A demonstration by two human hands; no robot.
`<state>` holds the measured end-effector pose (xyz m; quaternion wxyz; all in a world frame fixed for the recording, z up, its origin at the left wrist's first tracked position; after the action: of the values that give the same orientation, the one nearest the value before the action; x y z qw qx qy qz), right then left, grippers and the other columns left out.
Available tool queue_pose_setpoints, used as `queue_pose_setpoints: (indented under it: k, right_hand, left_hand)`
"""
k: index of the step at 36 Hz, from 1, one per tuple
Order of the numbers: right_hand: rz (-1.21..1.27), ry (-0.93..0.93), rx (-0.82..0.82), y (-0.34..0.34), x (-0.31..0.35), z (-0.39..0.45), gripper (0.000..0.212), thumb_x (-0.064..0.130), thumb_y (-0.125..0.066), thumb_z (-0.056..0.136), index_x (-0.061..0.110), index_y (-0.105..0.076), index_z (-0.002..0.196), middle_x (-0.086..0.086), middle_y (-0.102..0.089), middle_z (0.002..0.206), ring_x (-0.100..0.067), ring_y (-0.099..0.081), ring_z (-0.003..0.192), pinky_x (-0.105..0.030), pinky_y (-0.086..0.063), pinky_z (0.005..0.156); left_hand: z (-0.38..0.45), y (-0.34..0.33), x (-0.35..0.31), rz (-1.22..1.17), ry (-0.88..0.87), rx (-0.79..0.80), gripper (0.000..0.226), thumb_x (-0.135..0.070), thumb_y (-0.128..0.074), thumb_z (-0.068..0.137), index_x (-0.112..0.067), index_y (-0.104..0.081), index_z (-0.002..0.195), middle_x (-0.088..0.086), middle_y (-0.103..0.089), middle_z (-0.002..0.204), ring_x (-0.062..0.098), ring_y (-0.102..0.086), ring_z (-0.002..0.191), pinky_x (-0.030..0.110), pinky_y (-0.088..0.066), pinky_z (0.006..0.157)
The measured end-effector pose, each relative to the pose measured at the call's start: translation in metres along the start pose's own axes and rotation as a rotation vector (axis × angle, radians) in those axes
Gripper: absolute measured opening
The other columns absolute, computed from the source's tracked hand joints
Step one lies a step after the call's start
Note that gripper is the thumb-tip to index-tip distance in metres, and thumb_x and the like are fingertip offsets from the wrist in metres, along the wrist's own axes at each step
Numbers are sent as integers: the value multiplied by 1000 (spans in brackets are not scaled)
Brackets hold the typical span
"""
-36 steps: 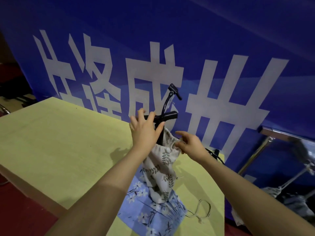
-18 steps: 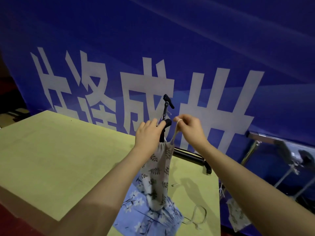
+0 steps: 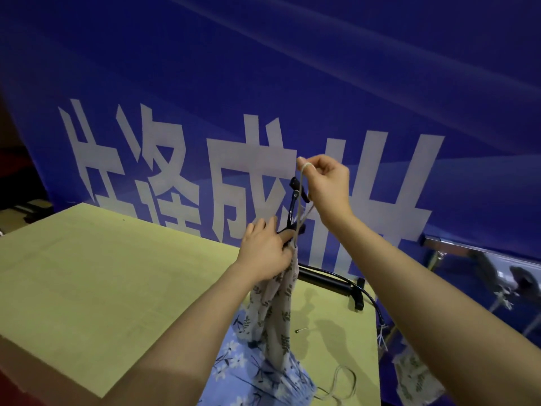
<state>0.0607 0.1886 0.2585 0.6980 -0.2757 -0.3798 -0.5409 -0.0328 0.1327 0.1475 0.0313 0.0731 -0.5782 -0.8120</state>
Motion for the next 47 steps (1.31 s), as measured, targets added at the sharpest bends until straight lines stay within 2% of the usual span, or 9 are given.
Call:
queue_pose_setpoints:
  k: [7,10,17,22,29,33,38,41,47]
  right_hand:
    - [39,44,-77,0,20,8,19,17,-60,92,4,-63,78,2,-51,58,-3,-45,51,-16,-45,54]
    - [59,35,-96,1,22,6,19,17,-60,92,3,-64,80,2,-48,56,-2,-42,46,-15,-39,47]
    - [73,46,-125,3,33,3,18,18,-60,92,10,-62,76,4,-50,57,-5,-44,51,-14,-40,50]
    - [59,42,-147,8,34,-2,17,18,-60,92,9,-63,77,2,-52,59,-8,-47,55,-21,-43,55]
    - [67,155,-226,31,72,-3,22,18,-59,92,13,-60,71,3,-48,55,-13,-43,53,-29,-41,53]
    - [48,238,-270,52,106,-8,22,18,-58,93,6,-61,75,6,-47,54,-10,-41,53,-29,-40,53]
    - [24,287,-342,90,133,-19,25,17,-58,94,-2,-61,77,1,-42,52,-10,-37,50,-25,-36,50]
    - [-17,310,-382,118,145,-25,24,16,-58,93,-2,-61,76,5,-42,51,-2,-36,46,-18,-35,49]
    - [-86,335,-449,180,160,-36,27,14,-59,92,-6,-60,74,5,-41,49,-2,-35,43,-15,-32,48]
  left_hand:
    - [-2,-7,-1,-10,60,38,48,-59,-20,95,-38,-50,126,6,-43,120,27,-37,112,38,-28,103]
    - [-2,-5,1,-40,71,-5,42,-53,-24,98,-39,-56,120,5,-43,119,26,-38,108,35,-29,98]
    - [-5,-2,5,-89,105,-16,27,-40,-41,97,-34,-65,106,2,-42,115,25,-39,107,30,-32,78]
    - [-6,0,3,-1,103,63,32,-40,-35,99,-28,-55,121,1,-42,130,24,-38,118,33,-40,74]
    - [0,38,0,-5,69,-79,28,-28,-45,94,-29,-56,119,-7,-45,134,20,-44,113,30,-36,67]
    - [12,69,-23,7,-9,-144,22,-30,-46,94,-25,-63,108,-6,-47,127,19,-43,113,32,-38,66]
    - [26,88,-72,10,-136,-286,33,-38,-40,97,-23,-69,99,-7,-56,113,17,-50,101,31,-50,65]
    - [28,90,-107,-62,-237,-266,32,-37,-41,96,-22,-69,96,-8,-55,112,17,-47,101,31,-49,67]
    - [34,83,-181,-163,-384,-218,34,-37,-41,97,-22,-71,103,-7,-55,112,18,-46,100,30,-41,68]
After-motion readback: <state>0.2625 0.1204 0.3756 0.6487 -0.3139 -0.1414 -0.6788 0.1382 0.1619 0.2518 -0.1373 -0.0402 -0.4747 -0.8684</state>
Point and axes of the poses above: each hand's wrist, its own z-axis towards the middle knuckle, its own y-axis out of the back of the hand, x = y × z, the point moved 8 cm from there along z, towards the middle knuckle
